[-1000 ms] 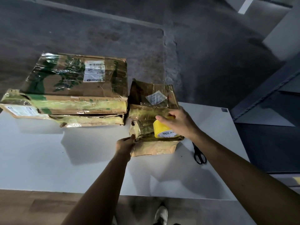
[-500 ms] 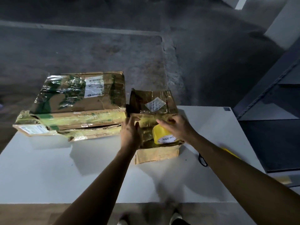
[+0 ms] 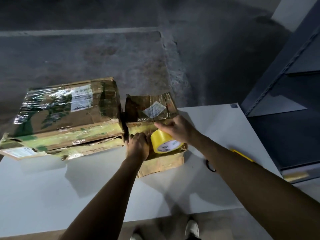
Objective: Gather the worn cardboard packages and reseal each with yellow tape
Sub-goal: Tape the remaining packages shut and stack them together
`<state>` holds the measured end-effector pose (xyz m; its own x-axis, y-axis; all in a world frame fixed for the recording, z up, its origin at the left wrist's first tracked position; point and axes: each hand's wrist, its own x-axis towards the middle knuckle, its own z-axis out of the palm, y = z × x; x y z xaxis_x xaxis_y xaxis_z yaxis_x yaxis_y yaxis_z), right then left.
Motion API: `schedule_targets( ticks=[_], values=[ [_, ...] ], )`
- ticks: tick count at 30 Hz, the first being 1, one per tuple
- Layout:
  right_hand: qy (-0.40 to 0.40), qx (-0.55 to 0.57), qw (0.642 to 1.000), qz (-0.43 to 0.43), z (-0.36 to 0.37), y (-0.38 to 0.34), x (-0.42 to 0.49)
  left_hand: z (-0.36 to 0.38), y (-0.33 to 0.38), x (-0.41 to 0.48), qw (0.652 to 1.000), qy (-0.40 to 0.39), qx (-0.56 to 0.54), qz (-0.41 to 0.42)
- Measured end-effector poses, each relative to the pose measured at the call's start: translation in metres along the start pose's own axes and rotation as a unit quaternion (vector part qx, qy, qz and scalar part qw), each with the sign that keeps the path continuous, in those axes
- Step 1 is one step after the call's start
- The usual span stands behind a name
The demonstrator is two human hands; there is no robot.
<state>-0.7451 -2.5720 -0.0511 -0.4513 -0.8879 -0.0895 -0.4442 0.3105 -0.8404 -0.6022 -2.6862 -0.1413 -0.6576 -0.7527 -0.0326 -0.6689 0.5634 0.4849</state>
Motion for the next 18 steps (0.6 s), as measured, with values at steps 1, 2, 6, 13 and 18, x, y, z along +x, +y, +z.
schedule_targets(
  ticks=[1,2,6,13,18],
  values=[
    [0.016,-0.04,0.999,-0.019,-0.008,-0.004,0.001,0.002,-0.001,0.0,1.0,0.013,-0.003,0.007],
    [0.034,-0.079,0.996,-0.03,-0.016,-0.008,0.0,0.005,-0.002,0.0,1.0,0.025,-0.005,0.011],
    [0.063,-0.16,0.984,-0.037,-0.034,0.0,-0.004,0.002,-0.001,0.002,1.0,-0.014,0.017,0.003],
    [0.057,0.126,0.986,0.095,-0.04,0.03,-0.012,-0.013,0.017,-0.004,0.992,-0.021,0.121,0.008],
    [0.071,0.301,0.938,0.157,-0.034,0.044,-0.022,-0.012,0.049,0.008,0.994,-0.069,0.069,0.048]
  ],
)
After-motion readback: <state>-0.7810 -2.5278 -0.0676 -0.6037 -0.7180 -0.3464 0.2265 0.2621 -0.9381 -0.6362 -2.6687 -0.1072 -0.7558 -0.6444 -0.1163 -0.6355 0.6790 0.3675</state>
